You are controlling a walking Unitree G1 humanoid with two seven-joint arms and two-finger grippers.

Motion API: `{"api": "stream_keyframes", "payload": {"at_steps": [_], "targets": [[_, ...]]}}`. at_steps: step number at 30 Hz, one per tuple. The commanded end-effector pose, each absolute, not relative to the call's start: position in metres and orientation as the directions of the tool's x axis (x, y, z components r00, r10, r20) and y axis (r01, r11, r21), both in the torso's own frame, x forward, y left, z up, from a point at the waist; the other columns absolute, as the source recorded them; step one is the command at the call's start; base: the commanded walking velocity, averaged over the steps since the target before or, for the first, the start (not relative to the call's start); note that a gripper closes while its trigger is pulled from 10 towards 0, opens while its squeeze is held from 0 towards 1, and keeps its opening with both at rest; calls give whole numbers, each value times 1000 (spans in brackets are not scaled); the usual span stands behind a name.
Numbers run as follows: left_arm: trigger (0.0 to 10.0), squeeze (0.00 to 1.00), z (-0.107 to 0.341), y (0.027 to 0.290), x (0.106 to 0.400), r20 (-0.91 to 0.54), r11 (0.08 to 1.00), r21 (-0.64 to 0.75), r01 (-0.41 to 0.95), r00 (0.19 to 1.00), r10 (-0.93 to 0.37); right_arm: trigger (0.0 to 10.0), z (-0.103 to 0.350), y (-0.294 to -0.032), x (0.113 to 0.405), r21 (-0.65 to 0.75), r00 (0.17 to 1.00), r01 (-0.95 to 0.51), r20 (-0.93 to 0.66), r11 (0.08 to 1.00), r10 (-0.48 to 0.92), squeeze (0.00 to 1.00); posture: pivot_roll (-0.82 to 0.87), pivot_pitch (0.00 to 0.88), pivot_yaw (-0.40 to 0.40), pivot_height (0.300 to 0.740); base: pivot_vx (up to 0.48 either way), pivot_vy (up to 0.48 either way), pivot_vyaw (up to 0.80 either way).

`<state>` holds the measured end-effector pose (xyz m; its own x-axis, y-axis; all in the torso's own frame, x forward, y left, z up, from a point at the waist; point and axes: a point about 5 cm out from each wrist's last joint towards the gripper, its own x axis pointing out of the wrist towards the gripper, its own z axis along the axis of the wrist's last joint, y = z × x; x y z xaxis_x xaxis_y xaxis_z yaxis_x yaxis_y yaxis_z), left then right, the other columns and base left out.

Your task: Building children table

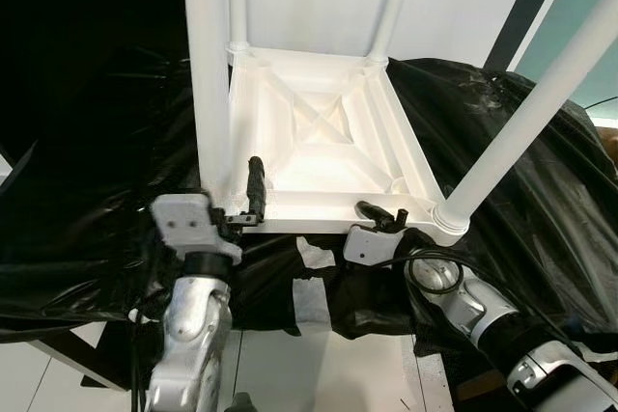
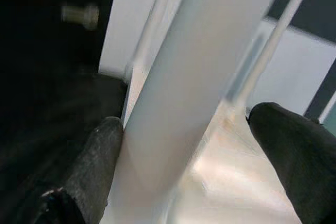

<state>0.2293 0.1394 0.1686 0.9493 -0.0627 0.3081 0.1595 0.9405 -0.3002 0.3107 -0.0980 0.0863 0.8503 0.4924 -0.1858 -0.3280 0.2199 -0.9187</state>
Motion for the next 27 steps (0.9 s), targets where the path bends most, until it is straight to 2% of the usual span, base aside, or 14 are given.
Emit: {"api": "stream_keyframes", "payload": {"at_steps": [1,5,9,11,21,27], "targets": [[10000,0,162,127,223,342,851,-251,462,864,-369,0,95,-110,320,-901,899,-282,-128,330,419,0,92,0,-60,740,0,0,0],[10000,0,122,134,210,213,890,-180,419,900,-380,0,123,-111,334,-847,937,-168,22,504,349,0,97,0,-60,740,0,0,0],[10000,0,114,132,209,186,891,-179,417,904,-386,0,131,-111,337,-819,945,-136,62,558,322,0,99,0,-61,740,0,0,0],[10000,0,107,132,210,154,892,-201,406,912,-380,0,140,-110,338,-782,947,-108,107,614,302,0,99,0,-61,740,0,0,0],[10000,0,100,127,212,131,880,-193,433,901,-415,0,157,-109,341,-719,939,-81,177,690,294,0,93,0,-59,740,0,0,0],[10000,0,98,120,215,136,873,-189,450,892,-431,0,183,-91,334,-655,870,-146,272,741,411,0,90,0,-54,740,0,0,0]]}}
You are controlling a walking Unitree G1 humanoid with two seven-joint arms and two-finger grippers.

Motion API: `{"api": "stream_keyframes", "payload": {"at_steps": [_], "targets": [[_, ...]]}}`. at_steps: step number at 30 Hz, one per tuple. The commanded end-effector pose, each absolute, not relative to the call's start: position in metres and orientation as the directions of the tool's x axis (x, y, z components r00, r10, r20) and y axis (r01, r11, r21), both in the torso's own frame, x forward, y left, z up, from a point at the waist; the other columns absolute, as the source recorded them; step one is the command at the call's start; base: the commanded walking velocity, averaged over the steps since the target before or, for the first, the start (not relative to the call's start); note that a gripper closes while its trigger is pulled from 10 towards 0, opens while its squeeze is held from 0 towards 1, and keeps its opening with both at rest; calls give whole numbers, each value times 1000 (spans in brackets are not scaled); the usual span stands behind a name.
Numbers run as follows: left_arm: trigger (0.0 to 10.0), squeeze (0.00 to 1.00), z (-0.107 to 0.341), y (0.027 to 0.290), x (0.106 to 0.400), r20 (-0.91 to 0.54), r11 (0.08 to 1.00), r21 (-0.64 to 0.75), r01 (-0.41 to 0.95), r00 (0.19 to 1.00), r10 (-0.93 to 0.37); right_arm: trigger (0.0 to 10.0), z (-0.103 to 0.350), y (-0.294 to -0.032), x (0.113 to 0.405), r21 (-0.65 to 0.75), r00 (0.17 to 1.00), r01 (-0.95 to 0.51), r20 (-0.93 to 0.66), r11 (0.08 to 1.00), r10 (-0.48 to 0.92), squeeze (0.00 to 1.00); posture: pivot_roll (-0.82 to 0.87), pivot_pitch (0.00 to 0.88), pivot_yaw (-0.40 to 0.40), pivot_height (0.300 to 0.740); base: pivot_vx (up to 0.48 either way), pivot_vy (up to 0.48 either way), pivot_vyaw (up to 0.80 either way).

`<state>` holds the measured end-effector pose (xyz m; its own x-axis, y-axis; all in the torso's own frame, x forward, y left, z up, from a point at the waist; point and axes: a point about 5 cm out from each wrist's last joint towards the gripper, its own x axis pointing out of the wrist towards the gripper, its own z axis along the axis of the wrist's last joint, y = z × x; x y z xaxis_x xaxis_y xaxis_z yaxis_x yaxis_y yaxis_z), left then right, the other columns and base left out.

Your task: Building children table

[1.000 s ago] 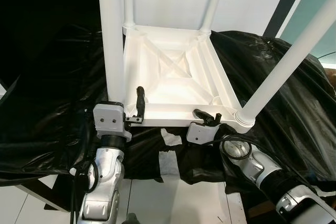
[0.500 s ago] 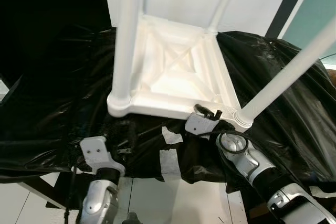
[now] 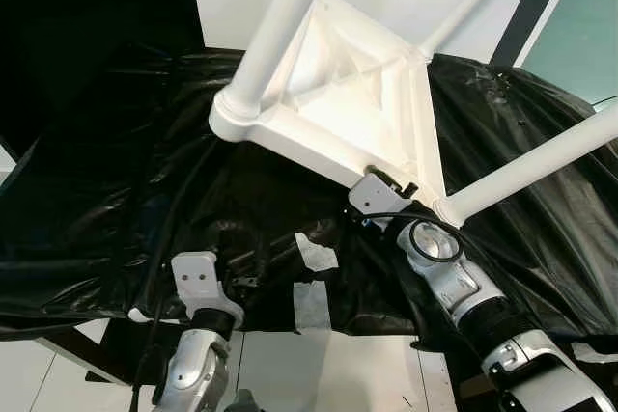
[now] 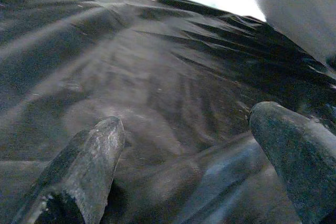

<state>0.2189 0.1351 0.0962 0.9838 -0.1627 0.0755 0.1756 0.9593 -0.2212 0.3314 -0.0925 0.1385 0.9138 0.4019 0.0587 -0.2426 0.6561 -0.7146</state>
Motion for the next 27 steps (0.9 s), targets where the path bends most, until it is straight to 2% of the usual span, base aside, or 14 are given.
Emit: {"api": "stream_keyframes", "payload": {"at_steps": [1,5,7,18,20,27], "targets": [[10000,0,98,119,215,136,872,-187,452,891,-433,0,189,-87,331,-641,850,-159,298,751,434,0,90,0,-52,740,0,0,0],[10000,0,97,119,216,135,872,-184,454,890,-436,0,199,-82,328,-610,819,-185,337,770,464,0,91,0,-52,740,0,0,0],[10000,0,98,118,216,136,870,-181,458,888,-440,0,211,-76,325,-546,780,-249,376,800,500,0,91,0,-51,740,0,0,0],[10000,0,99,117,217,143,869,-174,463,885,-443,0,213,-68,315,-477,739,-368,371,798,562,0,92,0,-51,740,0,0,0],[10000,0,99,116,216,142,869,-176,463,885,-443,0,208,-68,309,-404,728,-448,352,797,588,0,87,0,-46,740,0,0,0],[10000,0,100,115,216,142,866,-172,469,882,-450,0,196,-75,300,-236,732,-551,324,800,599,0,78,0,-37,740,0,0,0]]}}
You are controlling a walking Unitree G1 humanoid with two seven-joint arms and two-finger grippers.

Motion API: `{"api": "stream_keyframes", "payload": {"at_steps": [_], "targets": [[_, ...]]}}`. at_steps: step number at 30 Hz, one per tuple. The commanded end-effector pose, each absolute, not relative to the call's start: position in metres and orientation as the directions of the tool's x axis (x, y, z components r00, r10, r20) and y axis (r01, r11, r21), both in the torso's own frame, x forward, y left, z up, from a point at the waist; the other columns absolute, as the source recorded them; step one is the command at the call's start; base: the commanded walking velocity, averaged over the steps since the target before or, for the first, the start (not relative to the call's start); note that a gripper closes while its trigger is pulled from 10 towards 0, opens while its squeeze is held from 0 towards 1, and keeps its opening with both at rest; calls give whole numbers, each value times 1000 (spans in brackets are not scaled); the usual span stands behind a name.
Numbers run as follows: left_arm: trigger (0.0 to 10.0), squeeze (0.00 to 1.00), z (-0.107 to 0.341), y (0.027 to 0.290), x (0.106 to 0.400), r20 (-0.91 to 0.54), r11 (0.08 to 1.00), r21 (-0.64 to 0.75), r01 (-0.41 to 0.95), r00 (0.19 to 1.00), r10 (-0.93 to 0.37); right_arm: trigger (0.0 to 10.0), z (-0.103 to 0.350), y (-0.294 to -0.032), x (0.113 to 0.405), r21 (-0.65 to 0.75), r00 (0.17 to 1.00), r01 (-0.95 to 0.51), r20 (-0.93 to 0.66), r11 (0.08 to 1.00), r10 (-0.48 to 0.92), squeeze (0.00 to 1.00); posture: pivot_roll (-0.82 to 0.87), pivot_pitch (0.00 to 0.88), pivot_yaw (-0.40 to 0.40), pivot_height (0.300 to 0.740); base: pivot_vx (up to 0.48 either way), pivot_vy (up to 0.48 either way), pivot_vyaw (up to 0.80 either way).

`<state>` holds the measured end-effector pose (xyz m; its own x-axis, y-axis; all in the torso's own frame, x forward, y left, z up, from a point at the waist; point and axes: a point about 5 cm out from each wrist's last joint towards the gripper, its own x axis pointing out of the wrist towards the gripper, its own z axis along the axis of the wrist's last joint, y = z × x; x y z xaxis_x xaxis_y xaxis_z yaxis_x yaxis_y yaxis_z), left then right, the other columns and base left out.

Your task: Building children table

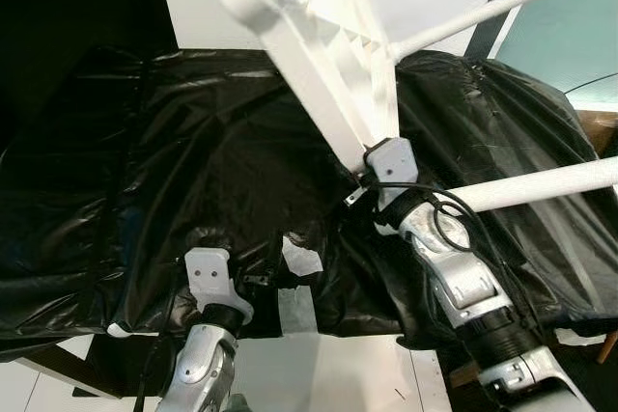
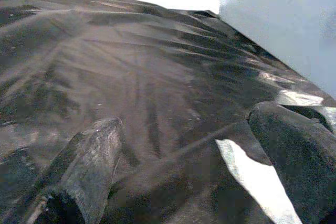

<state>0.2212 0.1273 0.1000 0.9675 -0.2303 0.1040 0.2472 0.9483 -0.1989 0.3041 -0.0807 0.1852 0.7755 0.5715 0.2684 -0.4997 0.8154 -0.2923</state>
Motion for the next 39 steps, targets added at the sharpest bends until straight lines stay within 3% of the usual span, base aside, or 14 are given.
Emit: {"api": "stream_keyframes", "payload": {"at_steps": [1,5,6,19,28,30,31,32,33,35,36,38,39], "targets": [[10000,0,101,115,216,141,866,-171,470,881,-451,0,194,-76,299,-218,735,-555,322,802,596,0,77,0,-36,740,0,0,0],[10000,0,101,116,217,141,864,-167,474,879,-455,0,193,-80,299,-144,754,-554,331,820,568,0,73,0,-29,740,0,0,0],[10000,0,102,115,217,142,862,-163,479,876,-460,0,186,-86,300,-39,782,-552,325,833,533,0,73,0,-25,740,0,0,0],[10000,0,103,116,219,138,860,-149,488,872,-470,0,166,-97,303,117,816,-565,227,817,532,0,74,0,-15,740,0,0,0],[10000,0,103,115,220,134,863,-146,484,874,-468,0,158,-82,297,169,740,-672,166,721,651,0,81,0,-19,740,0,0,0],[10000,0,103,116,220,133,863,-146,483,874,-467,0,156,-79,295,216,715,-698,168,682,679,0,78,0,-15,740,0,0,0],[10000,0,102,116,220,131,864,-144,482,875,-466,0,151,-71,289,253,659,-746,148,616,737,0,77,0,-13,740,0,0,0],[10000,0,103,117,221,131,871,-132,474,879,-459,6902,148,-69,290,234,677,-731,122,642,726,0,78,0,-12,740,0,0,0],[10000,0,103,117,221,131,874,-128,469,881,-454,10000,146,-71,292,218,701,-708,110,672,704,0,78,0,-12,740,0,0,0],[10000,0,103,117,222,131,877,-128,463,885,-447,10000,143,-75,296,191,750,-659,95,727,655,0,81,0,-11,740,0,0,0],[10000,0,102,118,222,132,879,-130,458,887,-443,10000,140,-79,296,167,779,-626,89,762,621,1000,81,0,-11,740,0,0,0],[10000,0,102,119,223,134,882,-128,453,889,-437,10000,139,-80,296,132,790,-613,77,779,609,1000,75,0,-8,740,0,0,0],[10000,0,102,119,223,135,882,-126,455,888,-439,10000,139,-81,295,124,801,-599,78,791,594,0,73,0,-6,740,0,0,0]]}}
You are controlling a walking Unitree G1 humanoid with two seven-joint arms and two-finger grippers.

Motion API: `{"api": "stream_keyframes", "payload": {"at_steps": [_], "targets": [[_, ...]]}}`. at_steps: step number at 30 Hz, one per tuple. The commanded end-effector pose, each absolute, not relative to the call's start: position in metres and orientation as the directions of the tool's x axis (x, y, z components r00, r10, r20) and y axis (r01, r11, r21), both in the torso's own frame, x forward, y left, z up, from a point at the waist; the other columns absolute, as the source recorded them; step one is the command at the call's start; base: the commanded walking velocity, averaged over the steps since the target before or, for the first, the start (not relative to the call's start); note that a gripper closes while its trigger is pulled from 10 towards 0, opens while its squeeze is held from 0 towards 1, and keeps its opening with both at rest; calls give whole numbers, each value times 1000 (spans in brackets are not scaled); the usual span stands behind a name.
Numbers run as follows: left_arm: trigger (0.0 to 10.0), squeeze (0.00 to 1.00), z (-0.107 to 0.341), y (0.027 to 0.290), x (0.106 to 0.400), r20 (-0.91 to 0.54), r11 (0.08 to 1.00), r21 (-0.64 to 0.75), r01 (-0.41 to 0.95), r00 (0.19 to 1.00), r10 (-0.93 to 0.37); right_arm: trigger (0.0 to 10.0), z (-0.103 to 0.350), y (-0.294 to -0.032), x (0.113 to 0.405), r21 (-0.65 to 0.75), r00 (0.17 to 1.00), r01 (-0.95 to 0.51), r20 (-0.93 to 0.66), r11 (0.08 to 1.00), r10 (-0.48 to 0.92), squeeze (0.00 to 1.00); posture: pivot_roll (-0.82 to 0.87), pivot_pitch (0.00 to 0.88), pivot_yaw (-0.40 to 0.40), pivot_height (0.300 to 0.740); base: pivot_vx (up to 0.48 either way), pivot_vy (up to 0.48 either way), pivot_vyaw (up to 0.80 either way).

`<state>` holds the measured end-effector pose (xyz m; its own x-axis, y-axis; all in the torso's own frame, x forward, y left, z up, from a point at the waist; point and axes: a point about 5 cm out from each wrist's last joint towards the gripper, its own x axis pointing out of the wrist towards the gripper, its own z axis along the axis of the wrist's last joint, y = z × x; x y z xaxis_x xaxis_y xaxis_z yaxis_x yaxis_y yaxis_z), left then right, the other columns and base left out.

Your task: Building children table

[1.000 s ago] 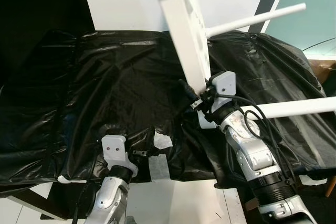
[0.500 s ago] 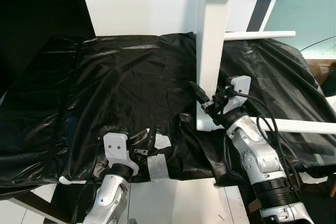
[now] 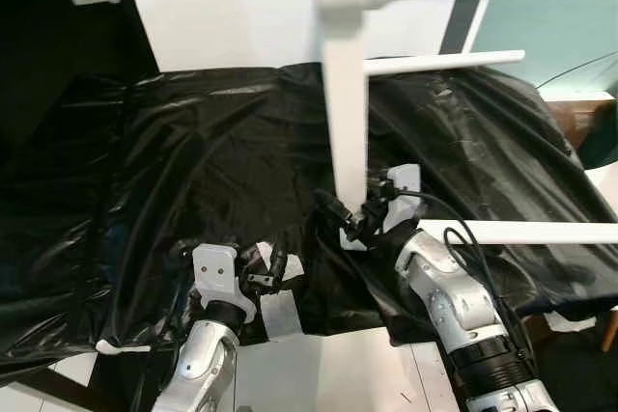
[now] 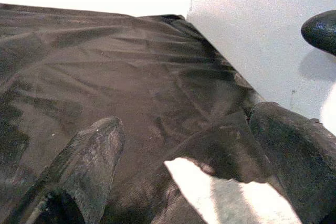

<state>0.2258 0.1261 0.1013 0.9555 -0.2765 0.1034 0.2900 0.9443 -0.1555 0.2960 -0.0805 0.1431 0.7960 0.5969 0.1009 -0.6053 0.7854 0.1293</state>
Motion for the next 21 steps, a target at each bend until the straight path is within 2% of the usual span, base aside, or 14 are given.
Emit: {"api": "stream_keyframes", "payload": {"at_steps": [1,11,15,16,18,21], "targets": [[10000,0,102,119,223,136,881,-125,455,888,-439,10000,139,-82,294,124,807,-590,79,798,585,0,73,0,-6,740,0,0,0],[10000,0,113,118,229,189,865,-104,491,864,-467,10000,137,-99,279,107,878,-479,80,871,472,0,60,0,1,740,0,0,0],[10000,0,109,120,229,184,874,-99,476,872,-454,10000,144,-113,269,59,935,-331,153,942,320,0,60,0,0,740,0,0,0],[10000,0,108,121,229,182,876,-99,473,874,-451,10000,144,-126,265,38,958,-240,172,970,230,0,54,0,2,740,0,0,0],[10000,0,108,122,232,184,875,-95,474,873,-452,10000,146,-137,261,1,967,-175,190,985,172,0,46,0,7,740,0,0,0],[10000,0,109,121,234,195,873,-92,478,869,-455,10000,148,-139,256,-37,966,-152,205,988,156,0,38,0,9,740,0,0,0]]}}
